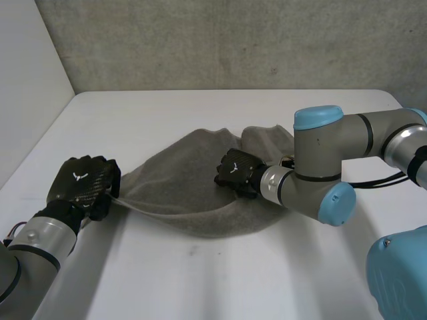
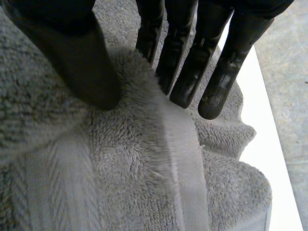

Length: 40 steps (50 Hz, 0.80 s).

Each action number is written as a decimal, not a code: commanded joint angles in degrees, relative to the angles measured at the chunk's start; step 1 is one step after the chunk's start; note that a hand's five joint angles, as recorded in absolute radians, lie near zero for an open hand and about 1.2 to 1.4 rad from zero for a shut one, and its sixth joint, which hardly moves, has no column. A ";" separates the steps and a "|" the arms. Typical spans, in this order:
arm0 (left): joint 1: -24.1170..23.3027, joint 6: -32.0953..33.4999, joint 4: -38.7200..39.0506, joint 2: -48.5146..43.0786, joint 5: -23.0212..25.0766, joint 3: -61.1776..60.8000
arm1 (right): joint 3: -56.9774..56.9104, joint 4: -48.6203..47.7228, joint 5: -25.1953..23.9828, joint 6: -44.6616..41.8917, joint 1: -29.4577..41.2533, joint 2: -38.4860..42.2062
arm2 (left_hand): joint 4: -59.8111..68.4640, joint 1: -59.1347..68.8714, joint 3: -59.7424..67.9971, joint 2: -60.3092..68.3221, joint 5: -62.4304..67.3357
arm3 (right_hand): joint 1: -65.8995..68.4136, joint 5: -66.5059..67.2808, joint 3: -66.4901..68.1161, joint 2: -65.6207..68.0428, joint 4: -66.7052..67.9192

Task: Fold the towel.

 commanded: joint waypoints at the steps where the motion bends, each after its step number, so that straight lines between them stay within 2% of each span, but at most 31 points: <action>1: 0.00 0.00 0.00 0.00 0.00 -0.05 | 0.57 0.00 0.64 0.03 -1.14 -0.60 | 10.18 10.99 10.25 10.21 10.54 | 9.36 10.21 9.92 10.04 9.66; 3: 0.00 0.00 0.00 0.00 0.00 -0.05 | 0.48 0.08 0.91 0.03 -1.76 -0.77 | 10.18 10.99 10.25 10.21 10.54 | 18.18 19.03 18.74 18.86 18.48; 12: 0.17 0.09 0.00 0.00 0.00 0.03 | 1.27 0.44 2.14 2.93 -5.10 -6.57 | 10.18 10.99 10.25 10.21 10.54 | 18.21 19.07 18.77 18.89 18.52; 16: 1.40 0.09 -0.18 0.00 0.00 0.21 | 4.69 0.52 3.45 13.17 -7.99 -15.07 | 10.18 10.99 10.25 10.21 10.54 | 18.21 19.07 18.77 18.89 18.52; 17: 1.40 0.09 -0.18 0.00 0.00 0.21 | 4.70 0.52 3.46 13.21 -8.00 -15.10 | 10.18 10.99 10.25 10.21 10.54 | 18.21 19.07 18.77 18.89 18.52; 19: 2.02 0.17 -0.26 0.00 0.00 0.47 | 8.90 0.35 3.72 20.65 -11.32 -21.92 | 10.18 10.99 10.25 10.21 10.54 | 18.21 19.07 18.77 18.89 18.52; 20: 2.02 0.18 -0.26 0.00 0.00 0.47 | 8.92 0.35 3.72 20.68 -11.34 -21.95 | 10.18 10.99 10.25 10.21 10.54 | 18.21 19.07 18.77 18.89 18.52; 22: 2.20 0.18 -0.35 0.09 0.00 0.65 | 14.52 0.26 3.63 24.80 -14.66 -28.43 | 10.18 10.99 10.25 10.21 10.54 | 18.21 19.07 18.77 18.89 18.52; 25: 2.81 0.18 -1.32 0.53 0.00 1.27 | 17.27 0.26 3.63 25.43 -16.26 -31.53 | 10.18 10.99 10.25 10.21 10.54 | 18.21 19.07 18.77 18.89 18.52; 27: 3.86 0.18 -3.85 2.45 0.00 2.58 | 22.69 0.26 3.89 25.60 -19.15 -36.70 | 10.18 10.99 10.25 10.21 10.54 | 18.21 19.07 18.77 18.89 18.52; 31: 4.74 0.18 -7.63 4.82 0.00 4.86 | 26.76 0.44 3.98 26.04 -21.01 -41.82 | 10.18 10.99 10.25 10.21 10.54 | 18.21 19.07 18.77 18.89 18.52; 33: 4.92 0.18 -9.49 6.50 0.09 6.28 | 28.95 0.61 4.16 26.31 -22.06 -48.90 | 10.18 10.99 10.25 10.21 10.54 | 18.21 19.07 18.77 18.89 18.52; 38: 4.92 0.09 -14.77 12.04 0.09 11.81 | 28.79 2.01 5.91 26.39 -24.69 -56.91 | 10.18 10.99 10.25 10.21 10.54 | 18.21 19.07 18.77 18.89 18.52; 40: 4.92 0.18 -19.75 15.19 0.09 16.88 | 28.09 2.89 6.61 26.48 -25.66 -58.85 | 10.18 10.99 10.25 10.21 10.54 | 18.21 19.07 18.77 18.89 18.52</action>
